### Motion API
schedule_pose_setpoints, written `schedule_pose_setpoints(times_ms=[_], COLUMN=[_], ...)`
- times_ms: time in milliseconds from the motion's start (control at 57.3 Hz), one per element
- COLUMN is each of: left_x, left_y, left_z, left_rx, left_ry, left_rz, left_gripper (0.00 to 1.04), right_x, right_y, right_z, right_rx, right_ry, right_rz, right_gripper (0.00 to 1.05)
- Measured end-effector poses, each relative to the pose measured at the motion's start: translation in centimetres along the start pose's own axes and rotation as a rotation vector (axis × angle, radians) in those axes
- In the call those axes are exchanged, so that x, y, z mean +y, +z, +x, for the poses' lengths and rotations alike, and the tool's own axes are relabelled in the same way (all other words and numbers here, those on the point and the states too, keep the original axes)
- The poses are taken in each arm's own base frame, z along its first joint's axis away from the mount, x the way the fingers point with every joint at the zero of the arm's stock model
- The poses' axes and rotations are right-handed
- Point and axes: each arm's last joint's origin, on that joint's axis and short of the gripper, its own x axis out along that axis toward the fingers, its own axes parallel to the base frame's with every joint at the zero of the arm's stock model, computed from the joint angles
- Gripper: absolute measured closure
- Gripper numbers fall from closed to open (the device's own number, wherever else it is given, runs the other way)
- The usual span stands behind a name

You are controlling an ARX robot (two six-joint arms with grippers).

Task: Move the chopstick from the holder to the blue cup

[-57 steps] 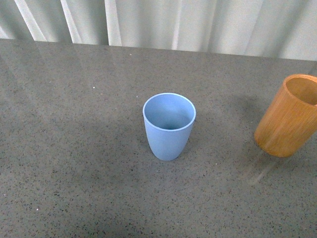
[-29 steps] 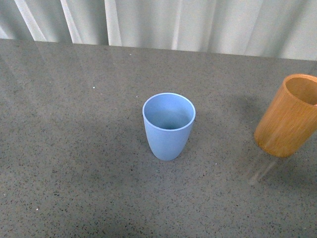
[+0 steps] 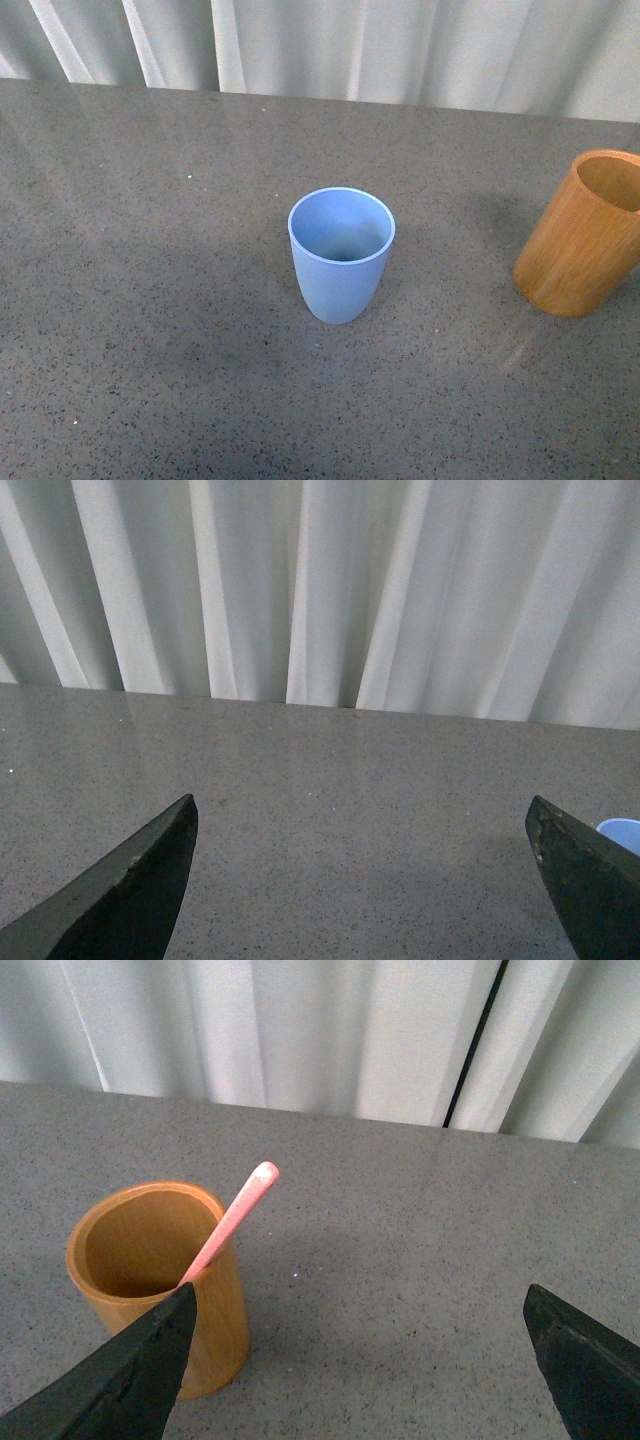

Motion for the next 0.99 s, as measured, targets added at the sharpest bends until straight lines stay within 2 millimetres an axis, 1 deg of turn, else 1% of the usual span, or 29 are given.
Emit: schedule_pose_setpoints(times_ms=[140,209,454,541,698,768,925,995], left_x=[0.0,0.0,0.0,0.0,0.0,0.0,0.0,0.0], left_y=[0.0,0.0,0.0,0.0,0.0,0.0,0.0,0.0], left_z=[0.0,0.0,0.0,0.0,0.0,0.0,0.0,0.0], left_rx=[0.0,0.0,0.0,0.0,0.0,0.0,0.0,0.0], left_ry=[0.0,0.0,0.0,0.0,0.0,0.0,0.0,0.0], left_rz=[0.0,0.0,0.0,0.0,0.0,0.0,0.0,0.0], left_gripper=[0.07,0.07,0.07,0.07,0.07,0.07,0.07,0.07], right_x=[-0.5,-0.6,0.7,1.1,1.9,2.4,3.4,3.6], right_y=[-0.6,-0.9,-1.5,-1.6,-1.7,-1.5,-1.1,-1.0], right_z=[1.6,2.9,6.1,6.9,7.8,8.1,8.8,8.9], right_rx=[-0.006,-0.015,-0.034,-0.037,-0.046,-0.052,-0.067,-0.07], right_ry=[0.003,0.019,0.115,0.14,0.178,0.203,0.253,0.258], right_rz=[0.002,0.009,0.06,0.082,0.106,0.107,0.113,0.12], right_gripper=[0.1,0.1,0.1,0.1,0.1,0.19,0.52,0.63])
